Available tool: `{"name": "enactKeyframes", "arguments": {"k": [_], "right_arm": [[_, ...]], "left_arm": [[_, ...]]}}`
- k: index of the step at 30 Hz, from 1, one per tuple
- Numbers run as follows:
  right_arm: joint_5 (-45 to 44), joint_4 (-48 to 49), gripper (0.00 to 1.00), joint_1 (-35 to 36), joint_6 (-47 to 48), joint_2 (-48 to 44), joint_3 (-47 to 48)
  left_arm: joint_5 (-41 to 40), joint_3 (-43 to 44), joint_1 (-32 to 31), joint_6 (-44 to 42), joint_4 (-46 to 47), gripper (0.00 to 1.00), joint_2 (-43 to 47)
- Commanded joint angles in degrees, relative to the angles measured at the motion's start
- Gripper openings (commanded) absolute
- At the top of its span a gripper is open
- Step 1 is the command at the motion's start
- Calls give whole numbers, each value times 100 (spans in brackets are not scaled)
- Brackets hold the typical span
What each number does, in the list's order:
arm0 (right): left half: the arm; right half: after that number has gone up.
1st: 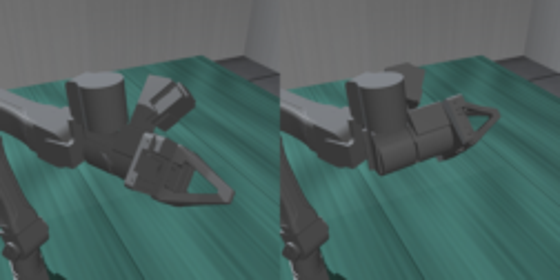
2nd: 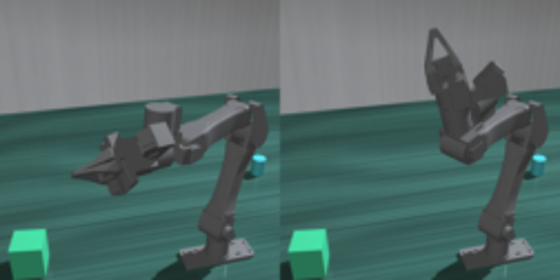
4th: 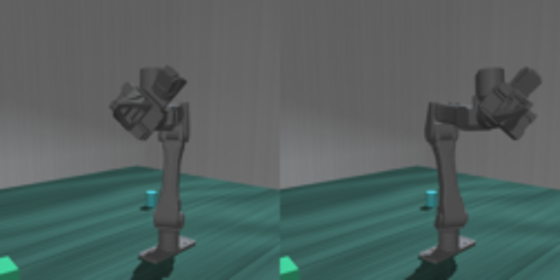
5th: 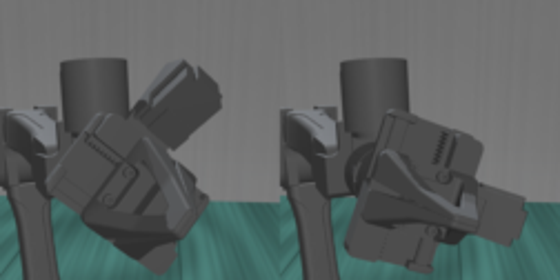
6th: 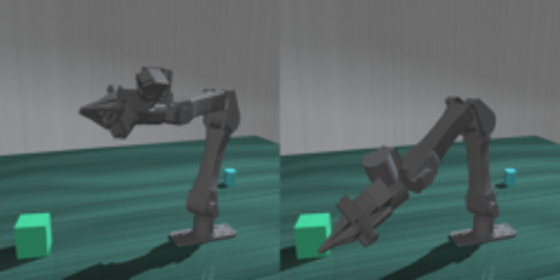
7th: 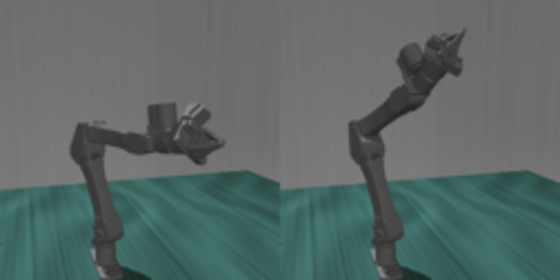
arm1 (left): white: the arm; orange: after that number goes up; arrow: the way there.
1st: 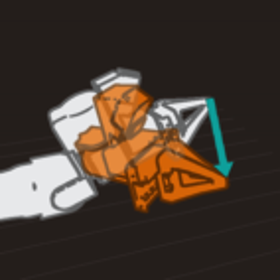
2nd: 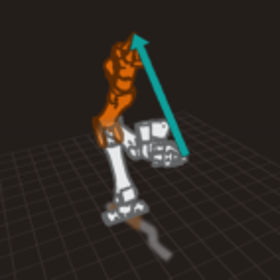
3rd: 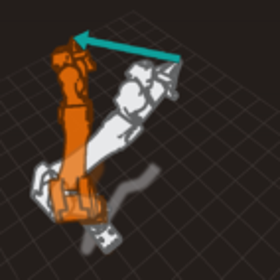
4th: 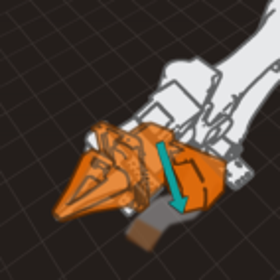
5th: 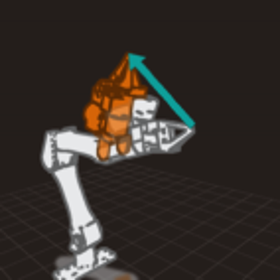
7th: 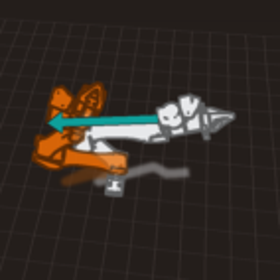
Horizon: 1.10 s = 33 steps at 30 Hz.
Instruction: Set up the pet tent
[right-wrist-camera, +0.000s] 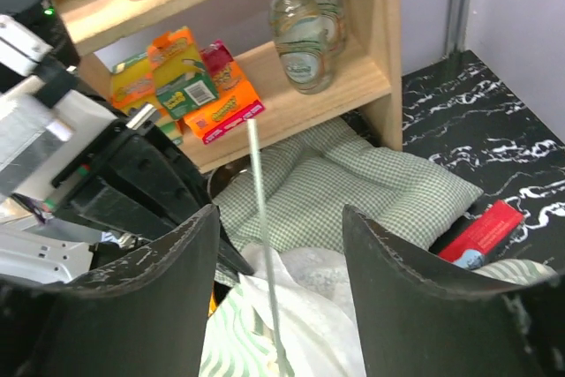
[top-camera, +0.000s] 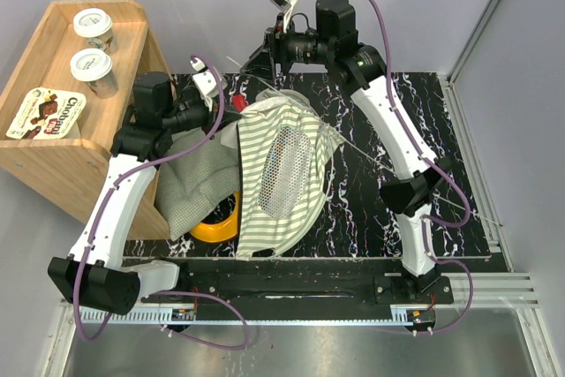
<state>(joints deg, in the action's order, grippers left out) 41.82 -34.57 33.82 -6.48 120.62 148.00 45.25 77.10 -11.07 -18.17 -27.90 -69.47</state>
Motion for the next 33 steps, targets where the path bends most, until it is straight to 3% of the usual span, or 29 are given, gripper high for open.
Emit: {"name": "enactKeyframes", "arguments": {"k": [1,6,12,16,25,30,33], "right_arm": [[274,240,62,45,-47,-319,168],[265,319,54,63,59,-451,18],[107,152,52,116,182,-162,70],[177,169,31,168,156,31,351],[326,143,35,212,174,129,352],[309,82,0,248,235,155,378],[230,-390,0,247,611,15,335]], "left_arm": [[168,24,-27,-28,250,0,162],[185,59,-27,-11,250,0,110],[203,86,-27,33,250,0,109],[194,42,-27,16,250,0,127],[221,112,-27,51,250,0,30],[220,112,-27,68,250,0,30],[212,130,-27,121,215,0,48]]}}
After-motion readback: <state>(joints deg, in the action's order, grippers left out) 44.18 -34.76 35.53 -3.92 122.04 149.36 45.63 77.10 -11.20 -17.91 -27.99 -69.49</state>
